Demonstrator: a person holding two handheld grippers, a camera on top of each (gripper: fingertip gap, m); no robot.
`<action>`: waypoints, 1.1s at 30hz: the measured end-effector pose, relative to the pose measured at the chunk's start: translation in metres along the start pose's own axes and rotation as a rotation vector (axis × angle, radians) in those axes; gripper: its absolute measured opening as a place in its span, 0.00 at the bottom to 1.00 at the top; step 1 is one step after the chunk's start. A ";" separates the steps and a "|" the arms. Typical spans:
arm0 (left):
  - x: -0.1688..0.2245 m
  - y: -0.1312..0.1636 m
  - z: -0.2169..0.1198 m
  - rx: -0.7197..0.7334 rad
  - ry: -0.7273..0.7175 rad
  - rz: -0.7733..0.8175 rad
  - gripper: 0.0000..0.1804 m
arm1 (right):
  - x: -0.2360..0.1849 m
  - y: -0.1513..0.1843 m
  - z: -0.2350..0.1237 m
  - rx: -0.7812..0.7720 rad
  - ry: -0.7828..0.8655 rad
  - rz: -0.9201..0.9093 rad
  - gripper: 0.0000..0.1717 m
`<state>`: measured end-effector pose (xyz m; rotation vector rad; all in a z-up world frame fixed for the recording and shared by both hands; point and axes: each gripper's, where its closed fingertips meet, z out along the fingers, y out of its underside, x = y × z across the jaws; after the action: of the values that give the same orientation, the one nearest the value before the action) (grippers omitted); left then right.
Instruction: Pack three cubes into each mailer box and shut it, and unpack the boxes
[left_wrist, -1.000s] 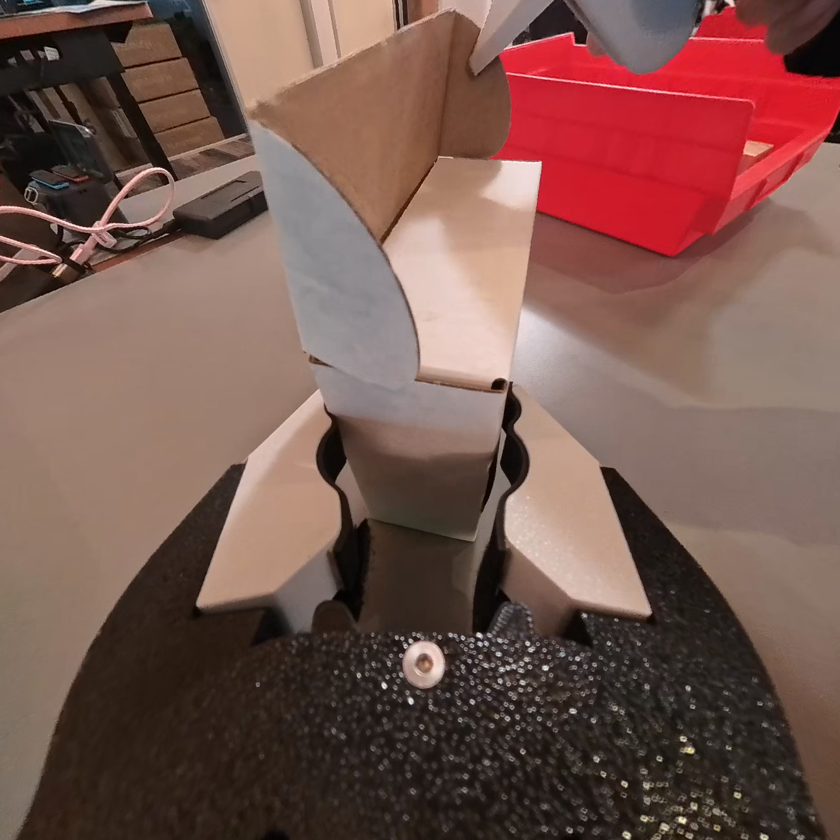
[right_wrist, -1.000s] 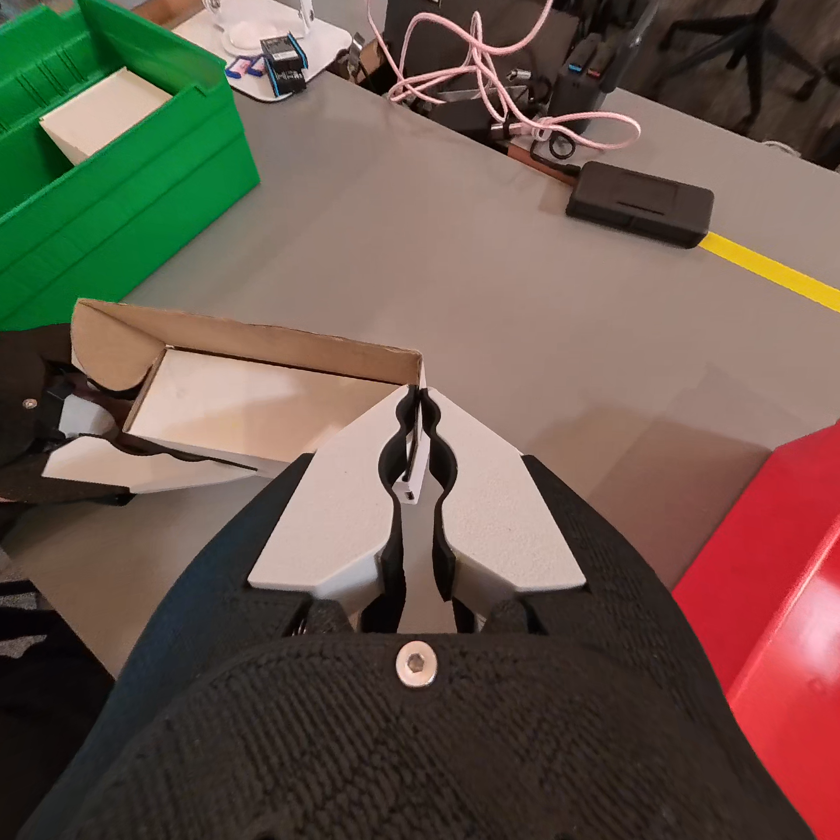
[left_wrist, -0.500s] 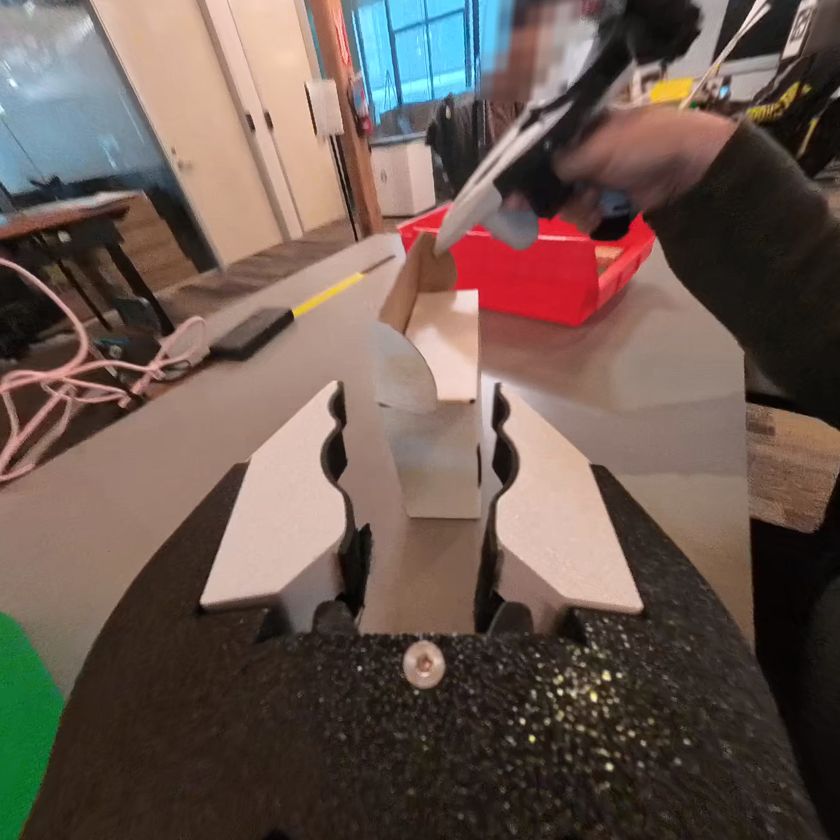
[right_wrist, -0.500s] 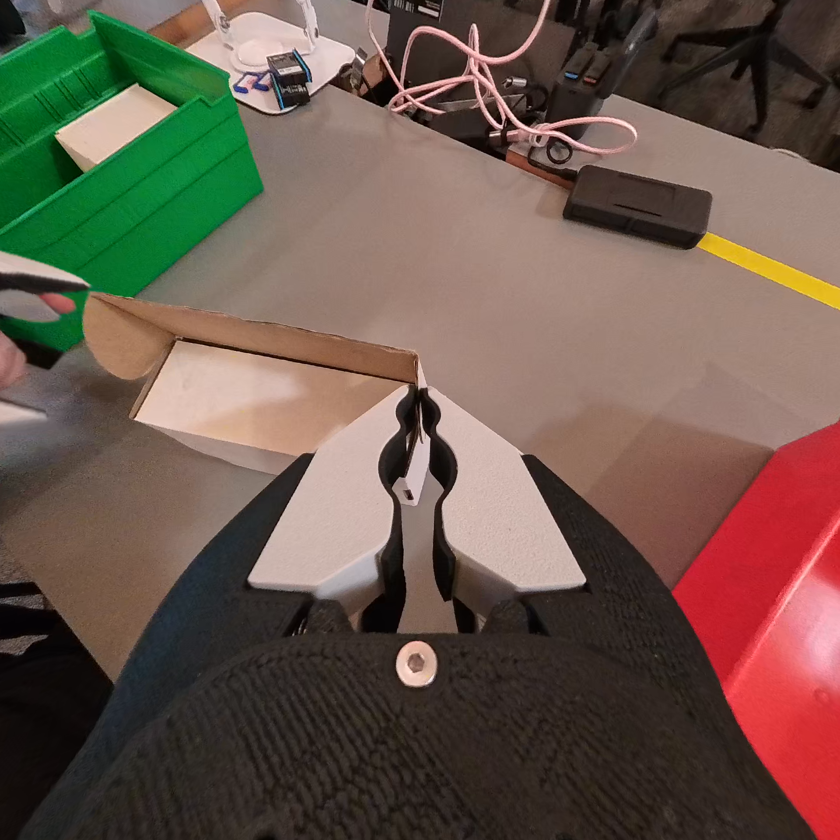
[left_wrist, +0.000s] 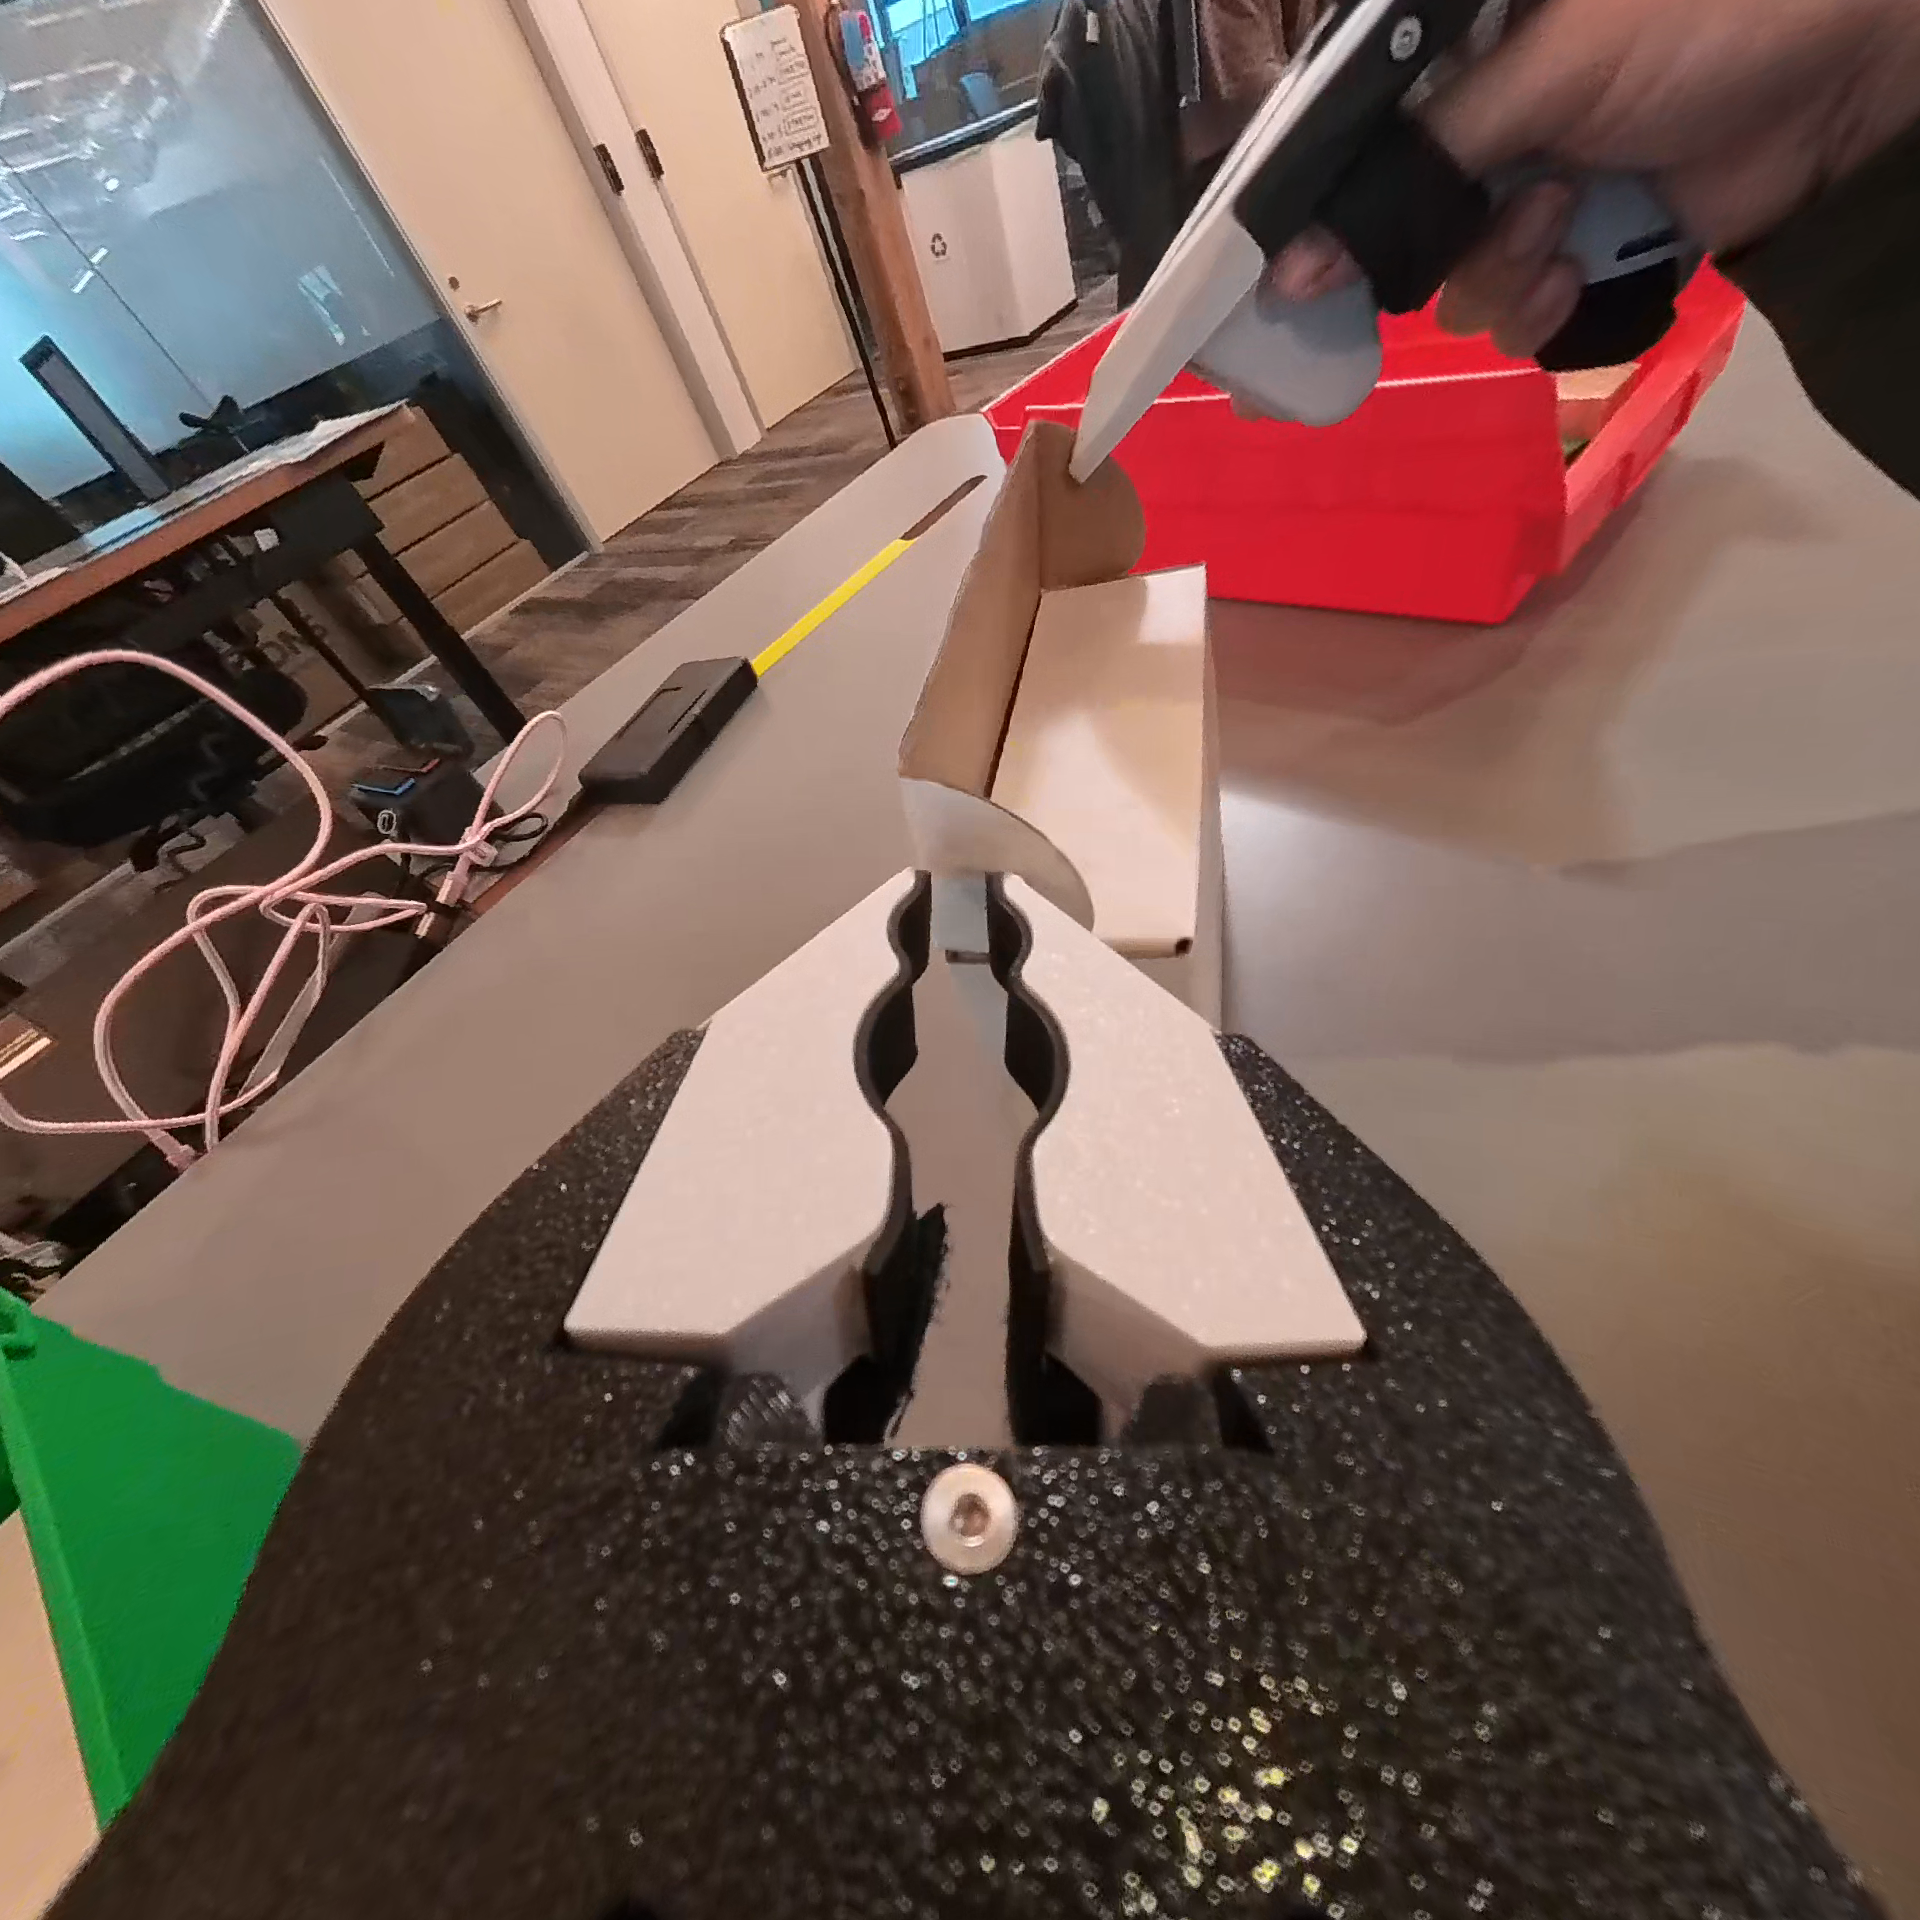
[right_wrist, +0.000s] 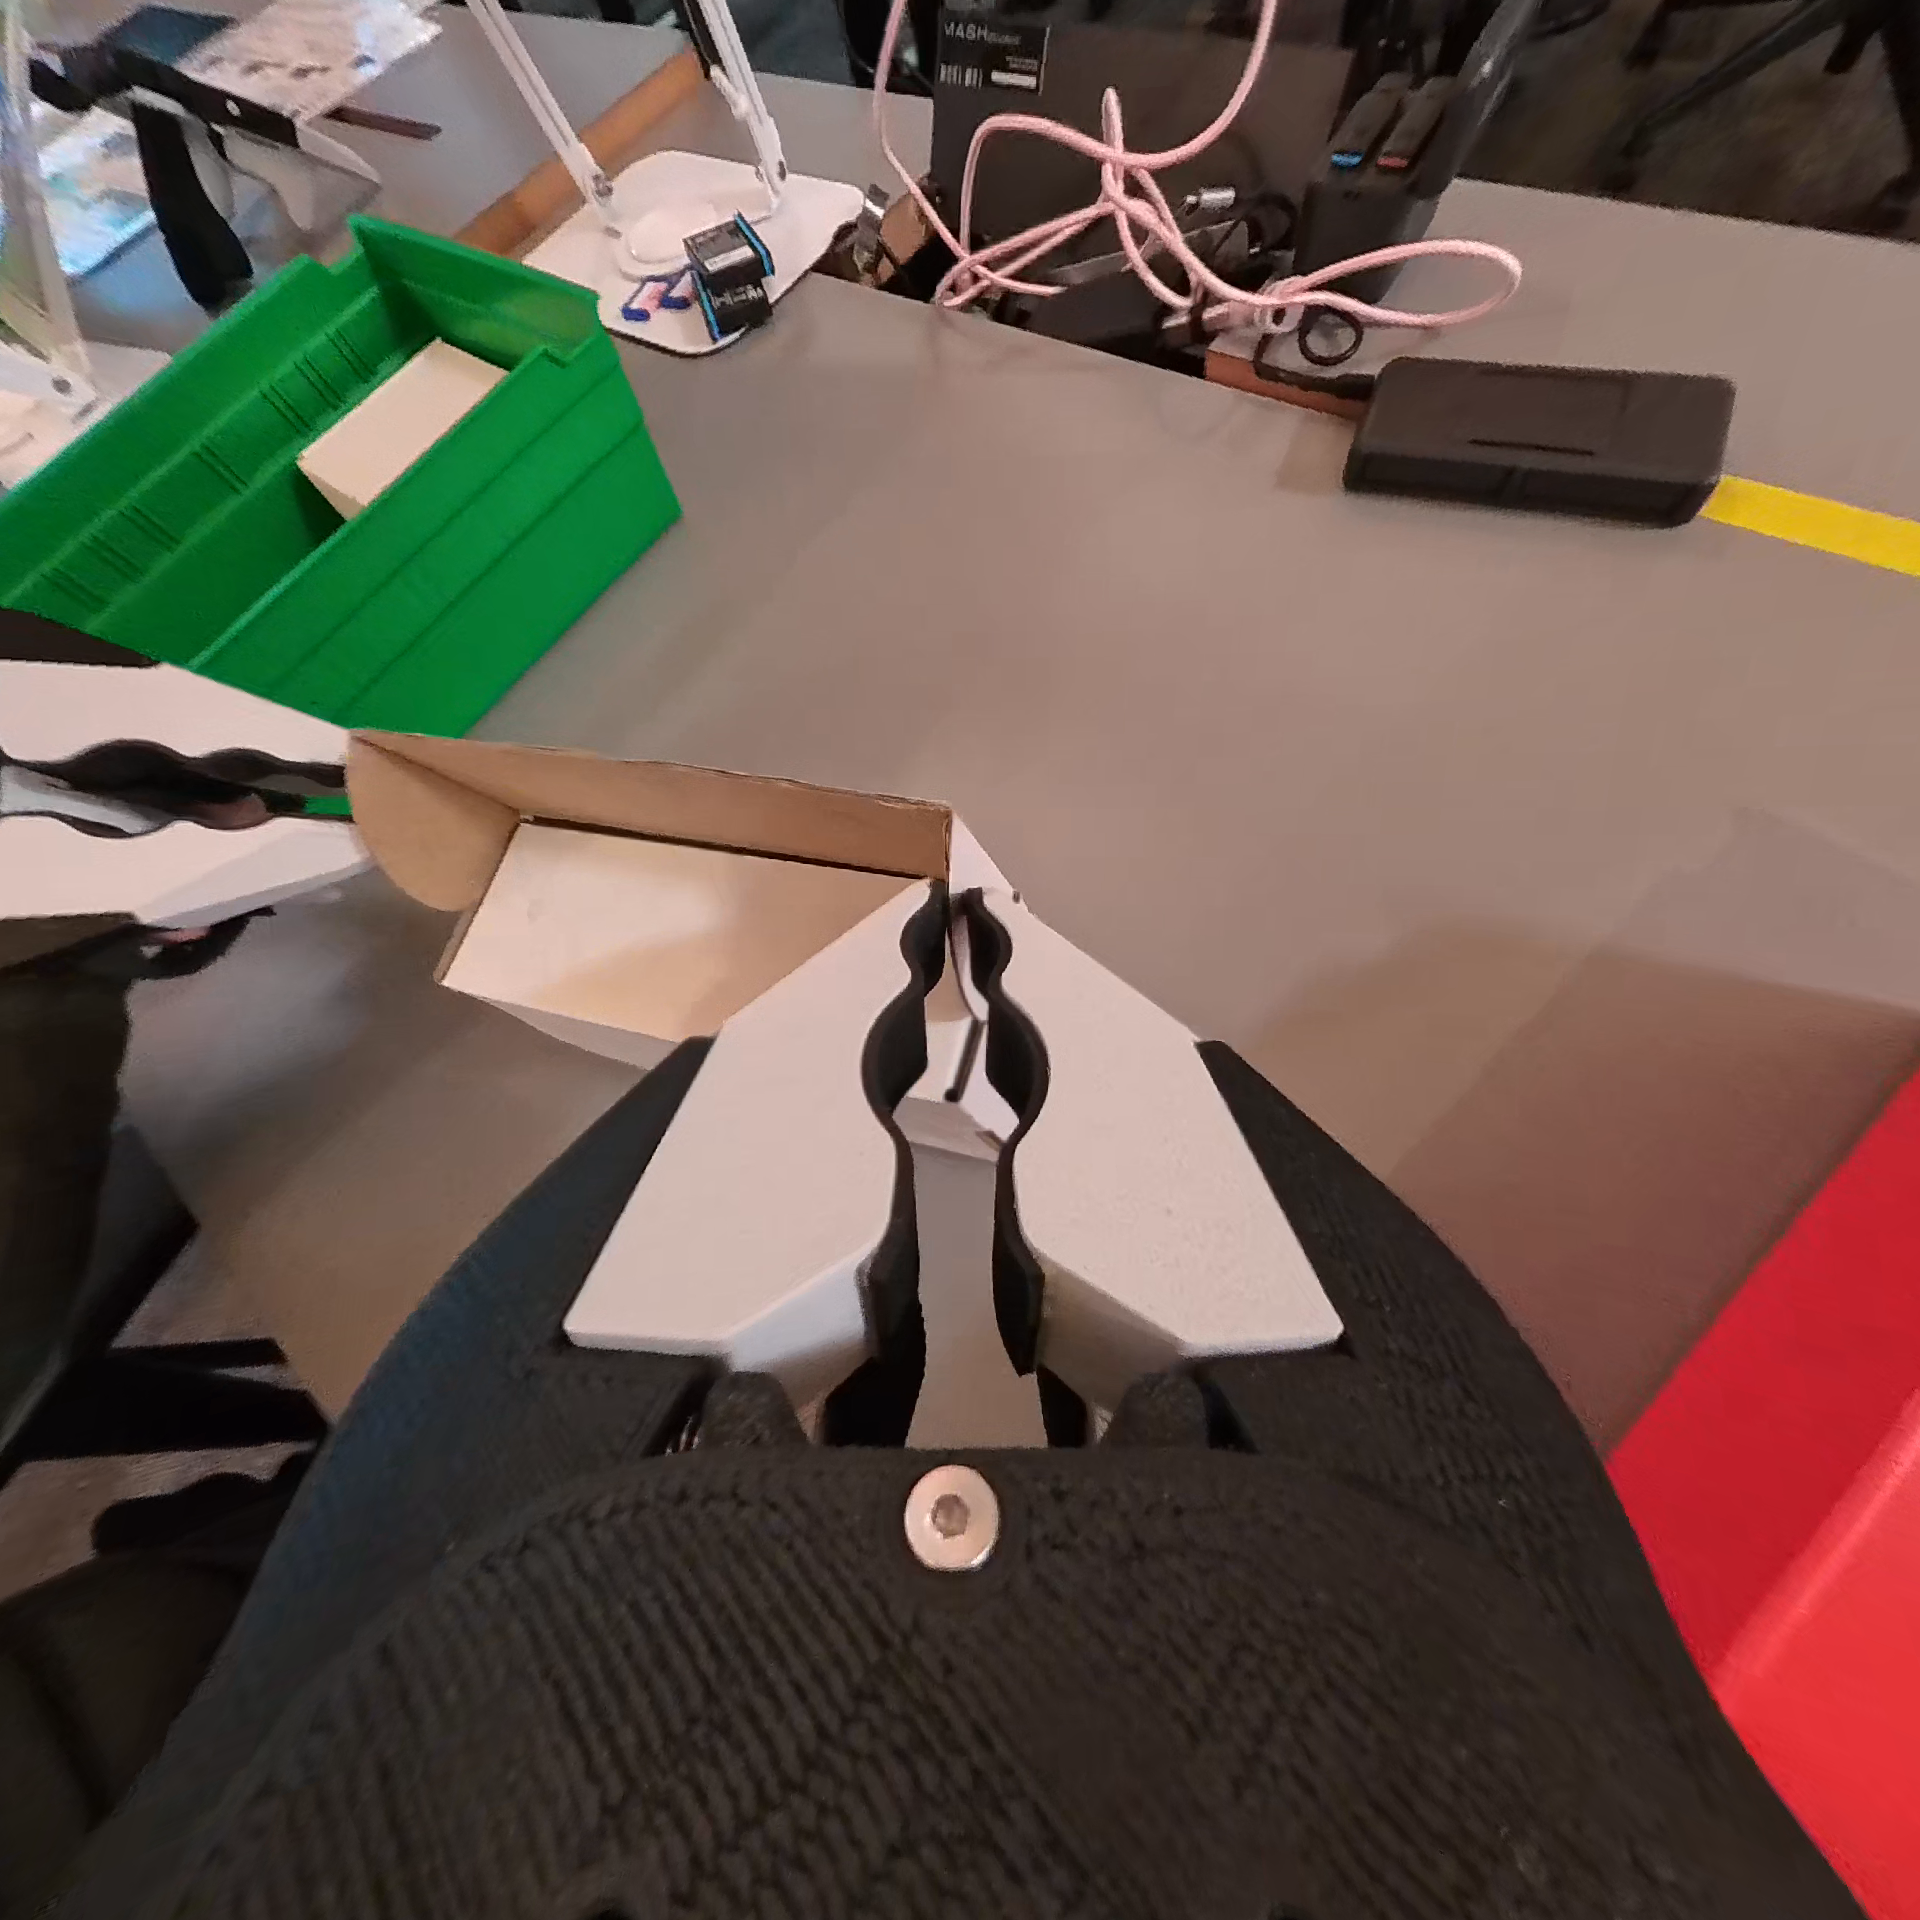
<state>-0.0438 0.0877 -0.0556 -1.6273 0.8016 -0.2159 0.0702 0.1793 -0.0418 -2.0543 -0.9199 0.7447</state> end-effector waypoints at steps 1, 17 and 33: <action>0.001 -0.001 0.001 0.002 -0.001 0.002 0.04 | -0.002 0.001 0.001 -0.009 -0.023 0.021 0.01; 0.010 0.001 -0.006 0.000 0.014 -0.029 0.07 | -0.004 0.017 0.005 -0.009 -0.001 -0.016 0.01; -0.020 -0.050 -0.017 0.133 -0.288 -0.163 0.00 | -0.024 -0.023 -0.039 0.344 0.098 -0.185 0.00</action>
<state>-0.0494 0.0865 0.0011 -1.5538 0.4275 -0.1424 0.0772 0.1555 0.0030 -1.6655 -0.8472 0.6459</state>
